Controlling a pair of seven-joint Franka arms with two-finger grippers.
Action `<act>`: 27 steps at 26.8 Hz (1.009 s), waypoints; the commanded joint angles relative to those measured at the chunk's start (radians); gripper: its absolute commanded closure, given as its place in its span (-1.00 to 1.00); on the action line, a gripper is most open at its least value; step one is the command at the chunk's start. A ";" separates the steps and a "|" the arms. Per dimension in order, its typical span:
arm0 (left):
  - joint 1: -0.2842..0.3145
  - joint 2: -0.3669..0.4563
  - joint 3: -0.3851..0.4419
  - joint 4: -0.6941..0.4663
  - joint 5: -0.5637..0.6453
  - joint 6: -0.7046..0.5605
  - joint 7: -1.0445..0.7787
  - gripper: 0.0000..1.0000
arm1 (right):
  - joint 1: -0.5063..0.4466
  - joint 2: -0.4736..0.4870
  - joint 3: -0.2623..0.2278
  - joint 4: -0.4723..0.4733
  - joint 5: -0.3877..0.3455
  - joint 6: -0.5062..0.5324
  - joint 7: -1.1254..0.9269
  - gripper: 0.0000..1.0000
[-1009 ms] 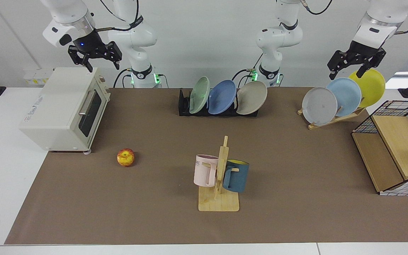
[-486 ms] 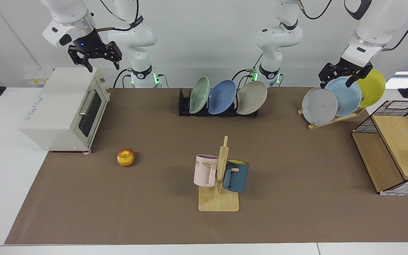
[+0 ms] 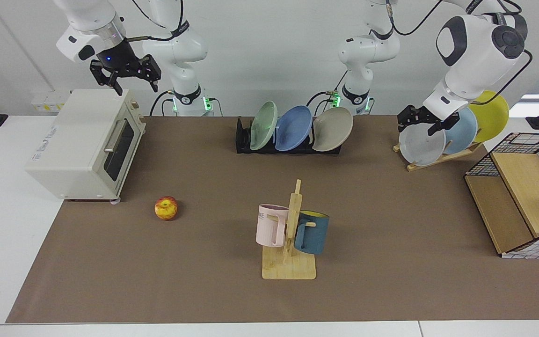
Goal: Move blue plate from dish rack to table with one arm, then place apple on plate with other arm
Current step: 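Move the left gripper toward the blue plate in the dish rack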
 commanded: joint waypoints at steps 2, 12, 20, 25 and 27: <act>-0.004 -0.106 0.004 -0.178 -0.074 0.045 0.064 -1.00 | -0.019 -0.008 0.007 -0.008 0.017 0.008 -0.025 -1.00; -0.061 -0.169 0.003 -0.328 -0.167 0.082 0.093 -1.00 | -0.019 -0.008 0.007 -0.008 0.017 0.008 -0.025 -1.00; -0.087 -0.212 0.003 -0.428 -0.187 0.132 0.096 -1.00 | -0.019 -0.008 0.005 -0.006 0.017 0.008 -0.025 -1.00; -0.096 -0.221 0.003 -0.454 -0.192 0.157 0.094 -1.00 | -0.019 -0.008 0.007 -0.008 0.019 0.008 -0.025 -1.00; -0.096 -0.221 0.003 -0.454 -0.192 0.155 0.094 -1.00 | -0.019 -0.008 0.007 -0.006 0.017 0.008 -0.025 -1.00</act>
